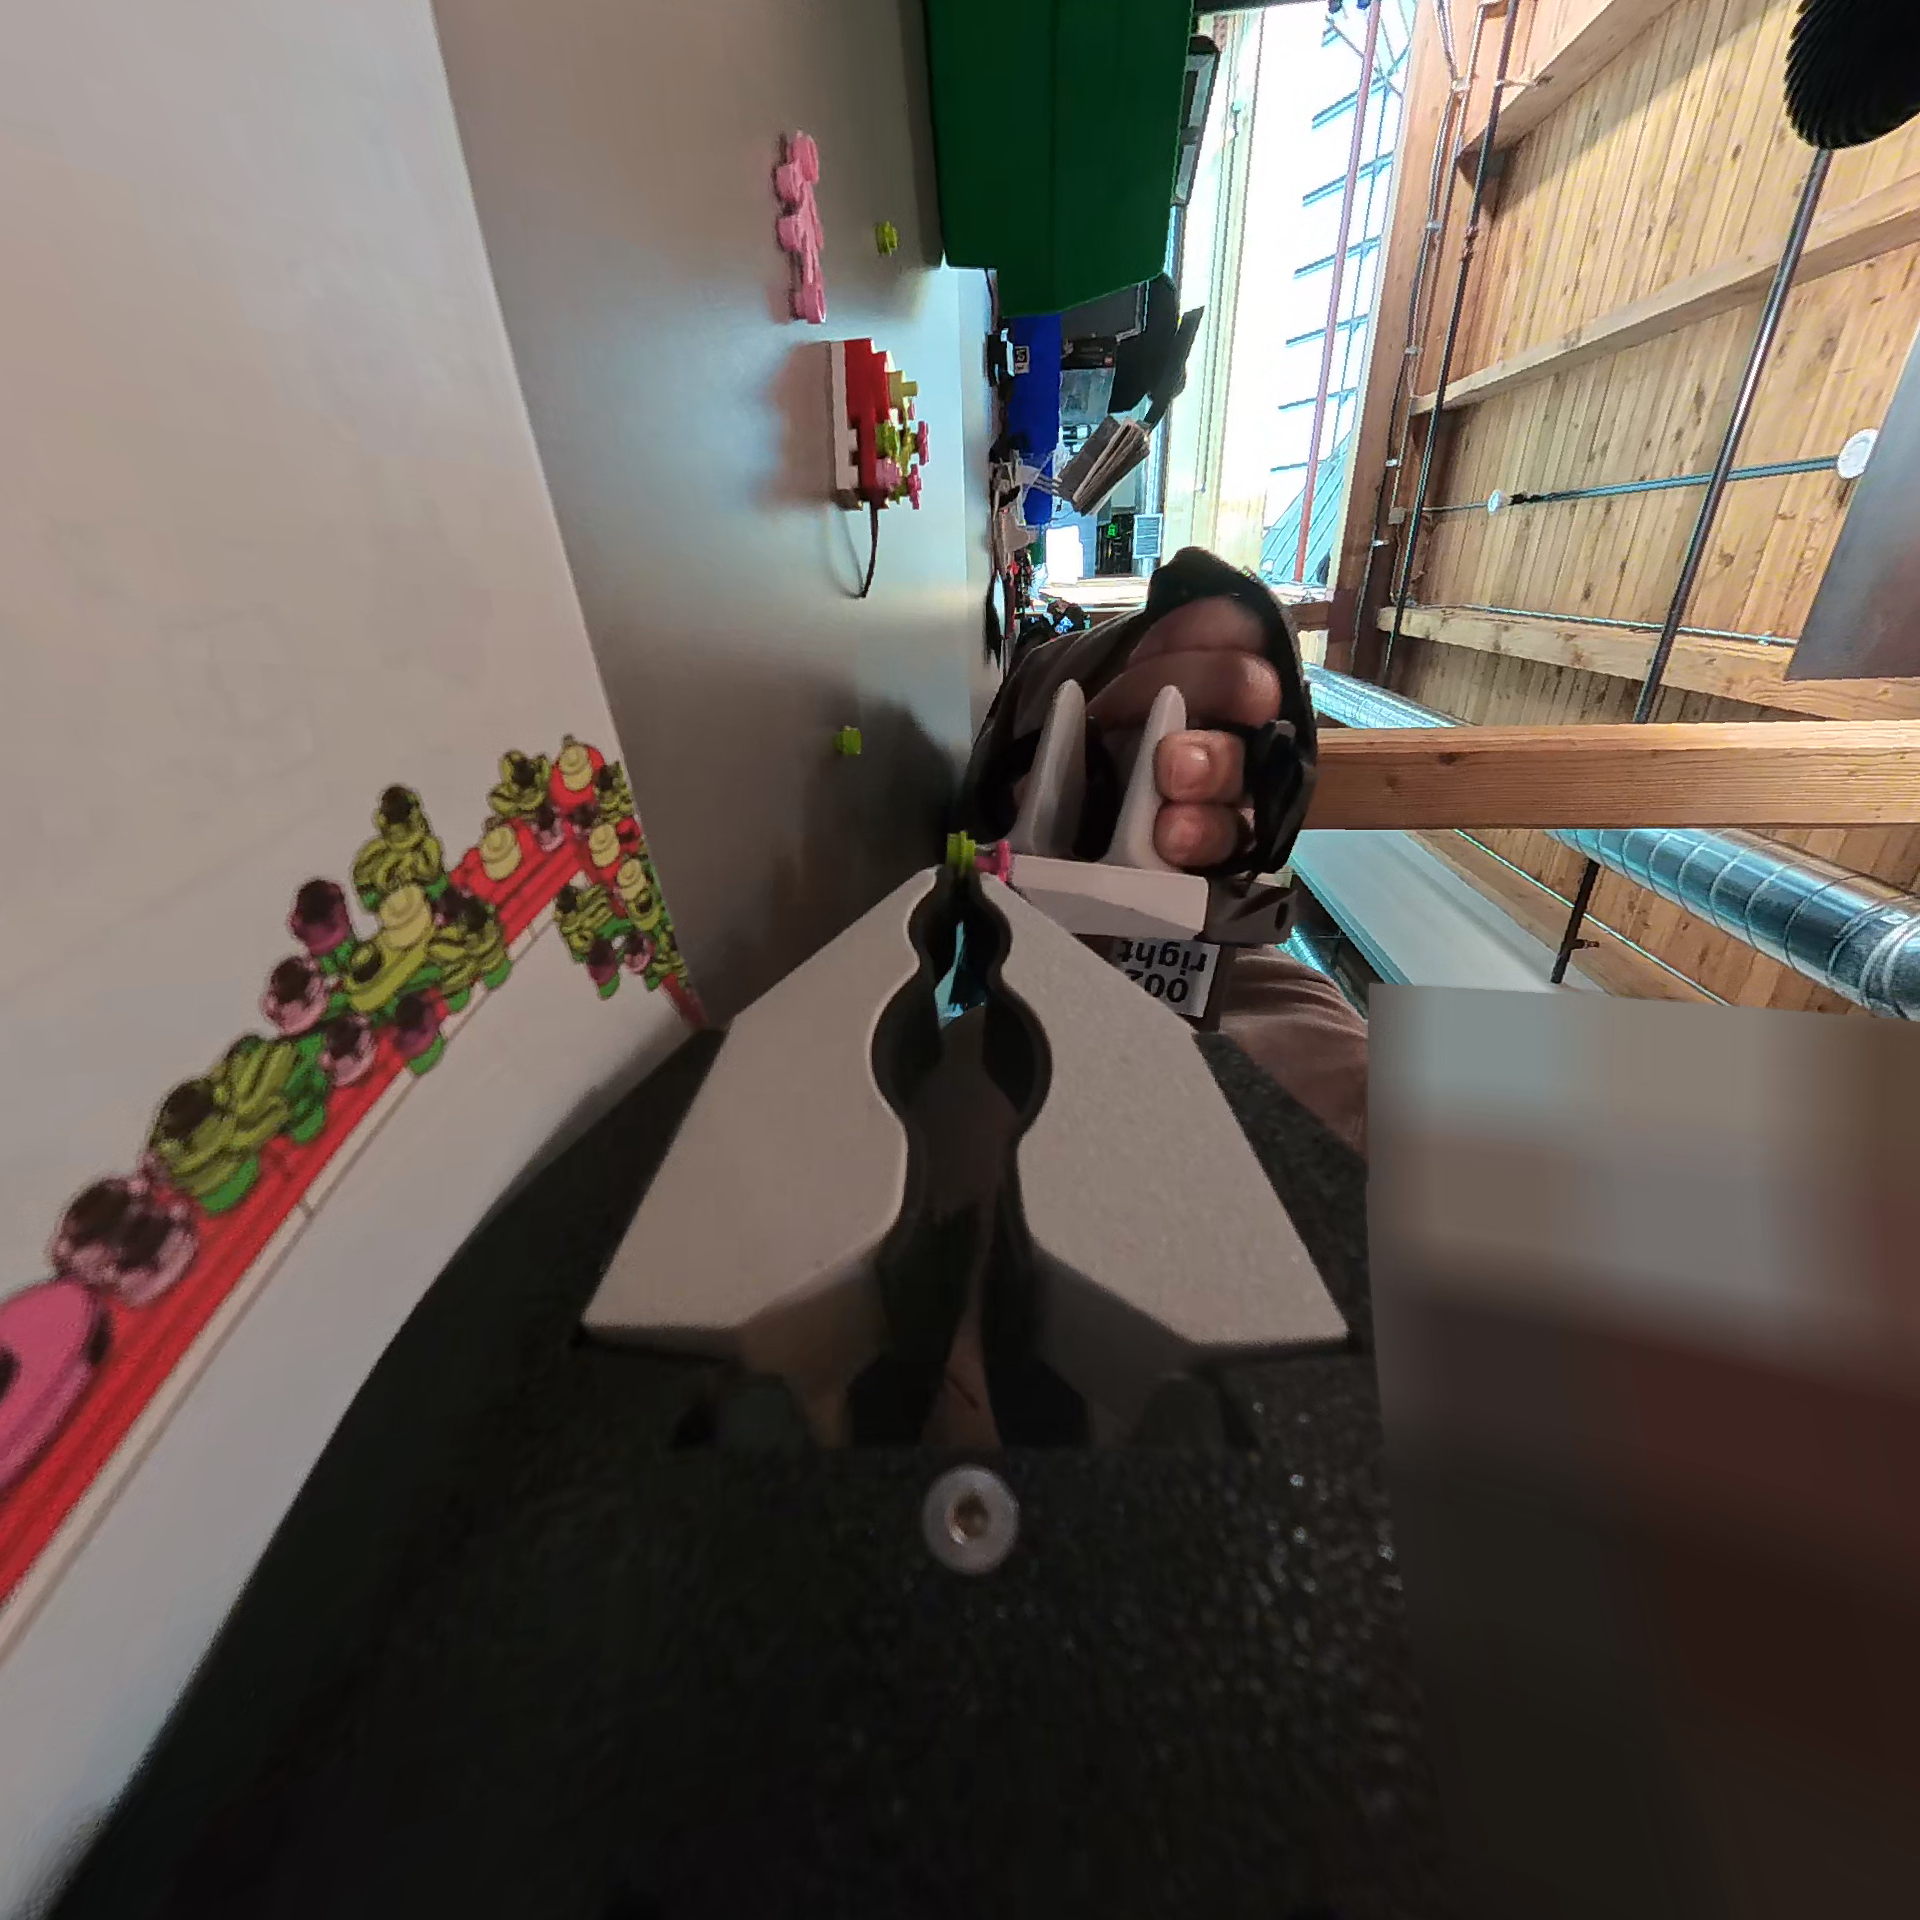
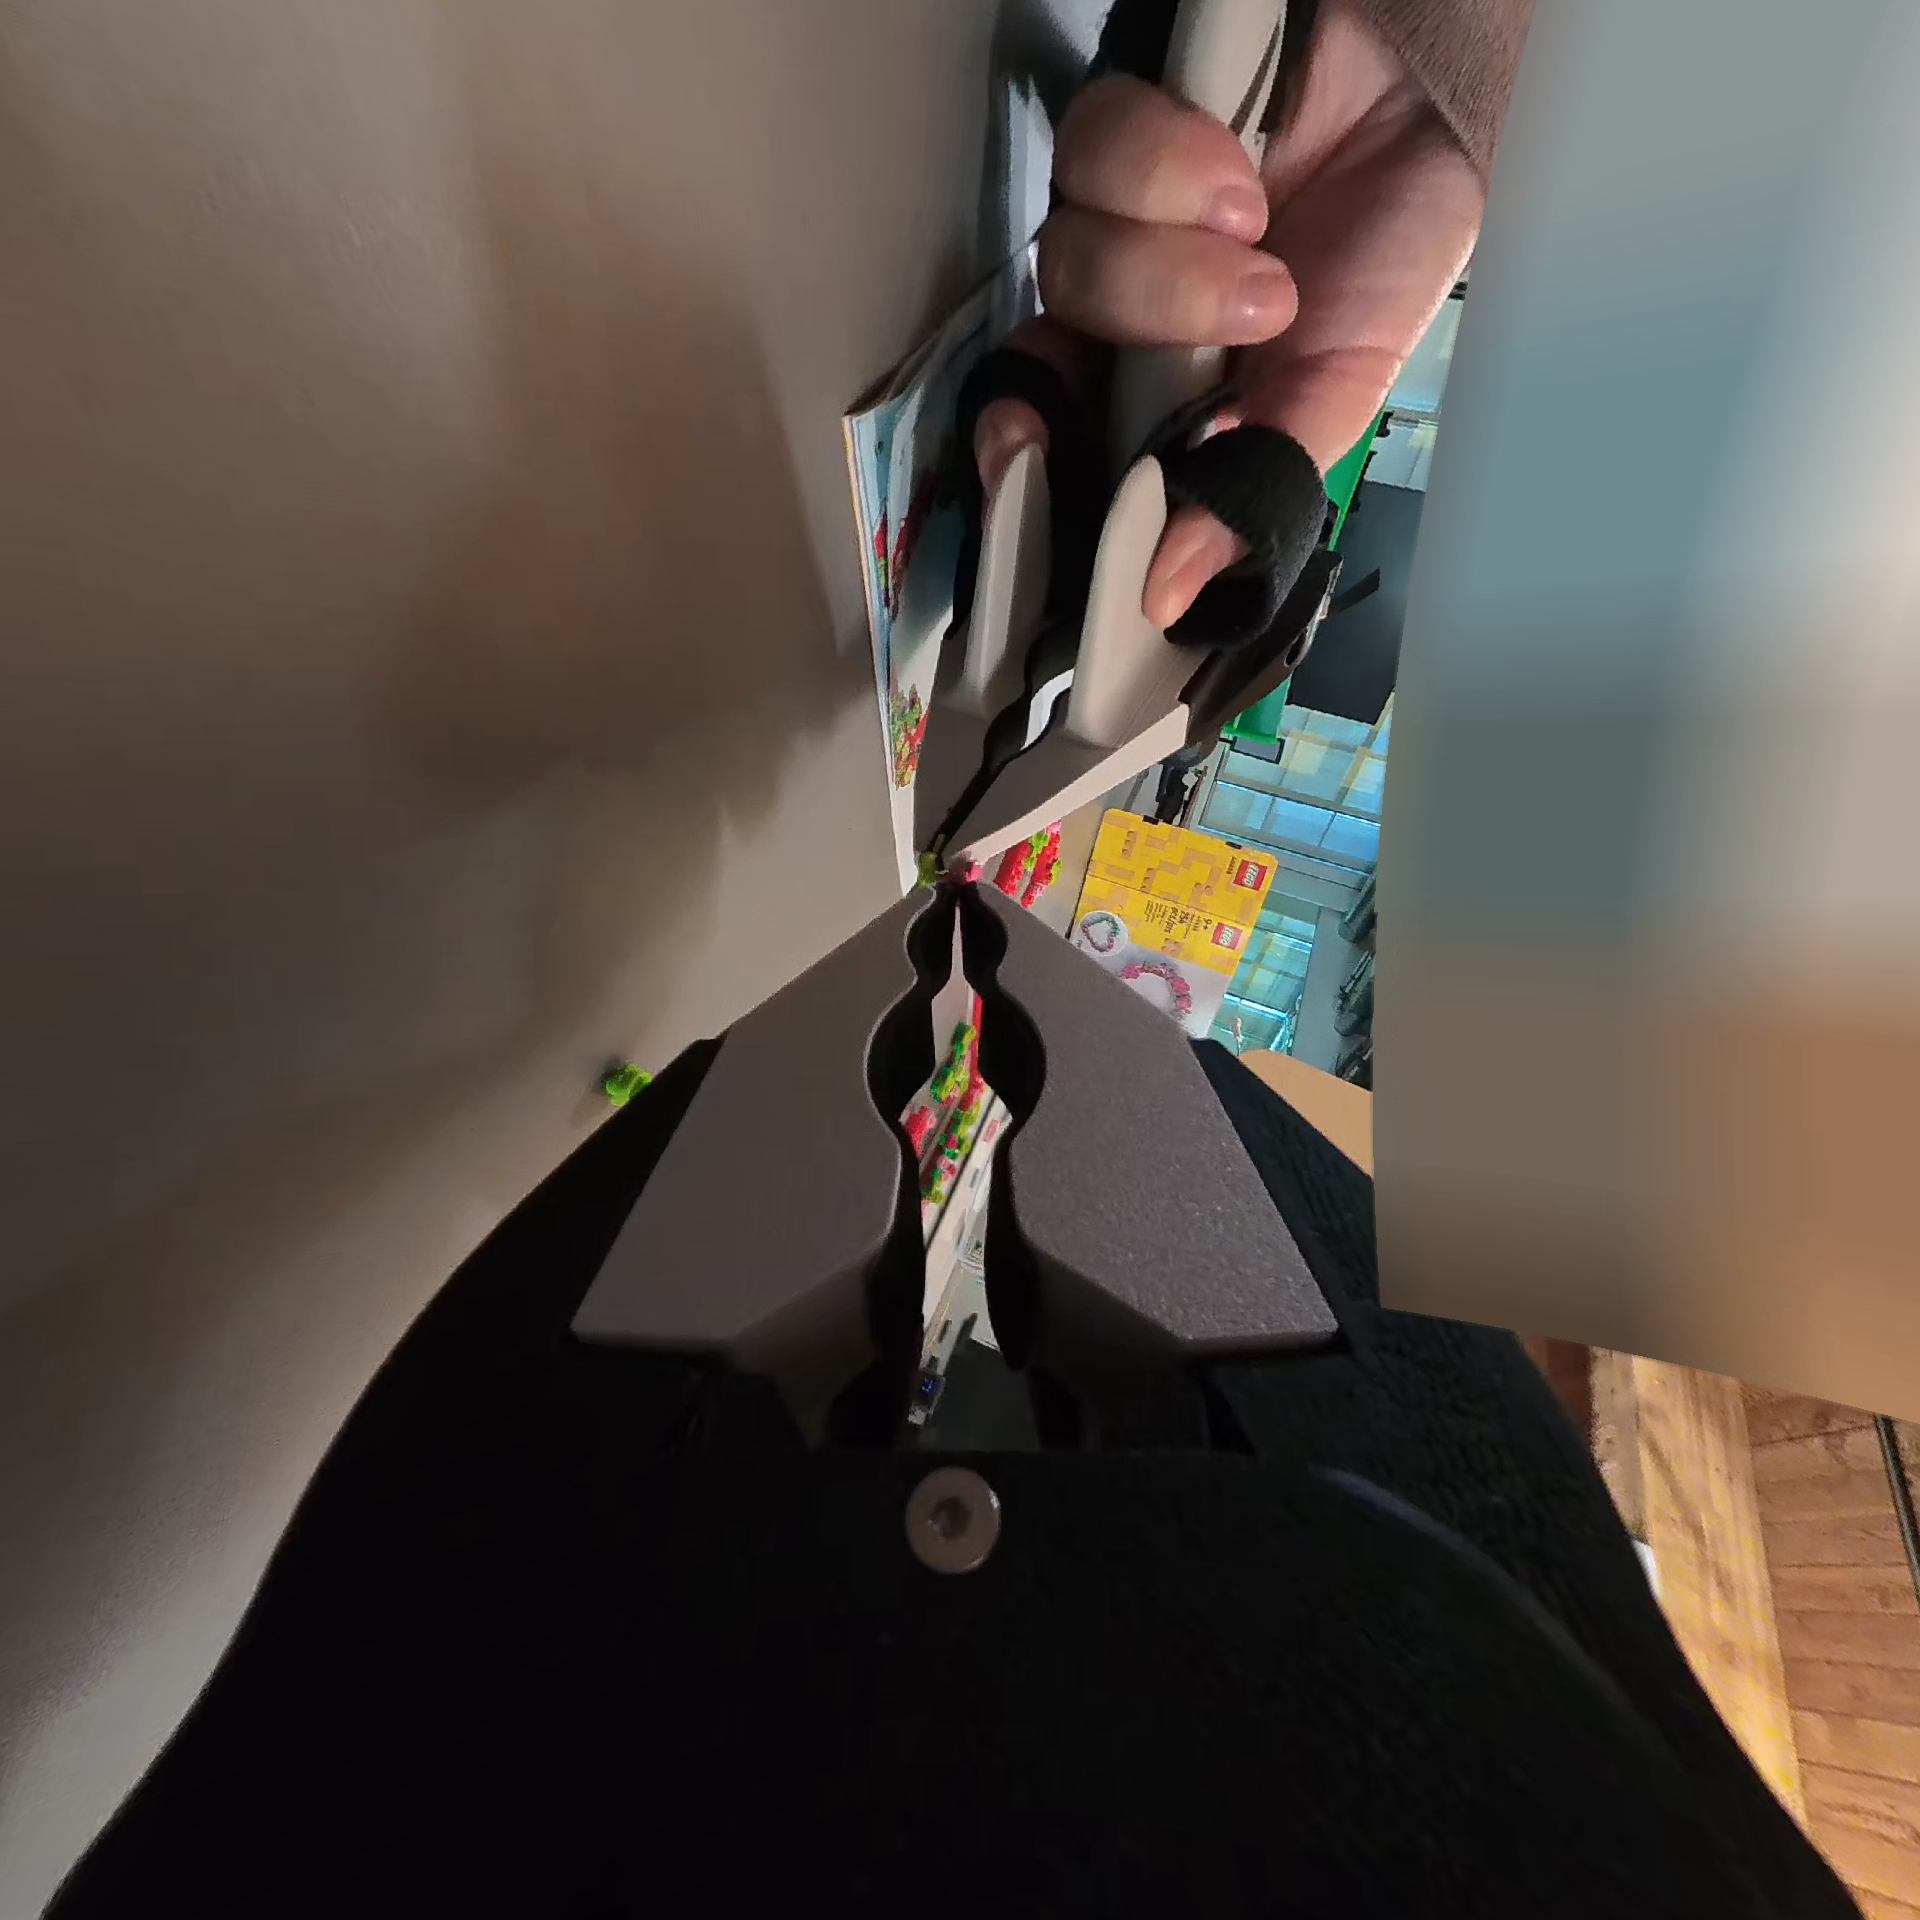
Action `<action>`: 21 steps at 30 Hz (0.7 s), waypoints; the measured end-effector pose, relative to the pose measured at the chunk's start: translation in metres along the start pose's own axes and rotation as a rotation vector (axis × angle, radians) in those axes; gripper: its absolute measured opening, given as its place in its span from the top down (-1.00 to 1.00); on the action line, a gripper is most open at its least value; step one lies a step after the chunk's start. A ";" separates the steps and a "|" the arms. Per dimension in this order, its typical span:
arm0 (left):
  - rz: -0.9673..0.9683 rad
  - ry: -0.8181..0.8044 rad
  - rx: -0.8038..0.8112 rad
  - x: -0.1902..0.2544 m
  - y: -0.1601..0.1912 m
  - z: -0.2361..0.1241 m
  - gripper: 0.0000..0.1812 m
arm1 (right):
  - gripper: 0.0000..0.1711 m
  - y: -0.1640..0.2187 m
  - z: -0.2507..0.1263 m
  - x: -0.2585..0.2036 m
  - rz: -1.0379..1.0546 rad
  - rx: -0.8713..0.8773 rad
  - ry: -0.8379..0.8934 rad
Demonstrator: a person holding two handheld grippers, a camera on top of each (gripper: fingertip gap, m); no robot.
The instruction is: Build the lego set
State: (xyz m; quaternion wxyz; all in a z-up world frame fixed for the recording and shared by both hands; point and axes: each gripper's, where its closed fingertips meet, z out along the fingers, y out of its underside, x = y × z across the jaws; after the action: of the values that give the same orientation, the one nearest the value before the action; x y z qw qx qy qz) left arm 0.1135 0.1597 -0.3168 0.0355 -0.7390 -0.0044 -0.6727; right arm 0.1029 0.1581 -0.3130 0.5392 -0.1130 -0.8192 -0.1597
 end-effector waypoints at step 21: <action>0.033 -0.021 -0.005 -0.002 0.002 0.001 1.00 | 1.00 0.000 0.000 -0.002 0.157 0.015 -0.068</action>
State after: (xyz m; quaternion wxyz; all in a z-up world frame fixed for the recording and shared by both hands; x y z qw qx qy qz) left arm 0.1144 0.1578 -0.3192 0.0446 -0.7463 0.0094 -0.6641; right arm 0.1036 0.1585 -0.3145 0.5226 -0.1783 -0.8268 -0.1067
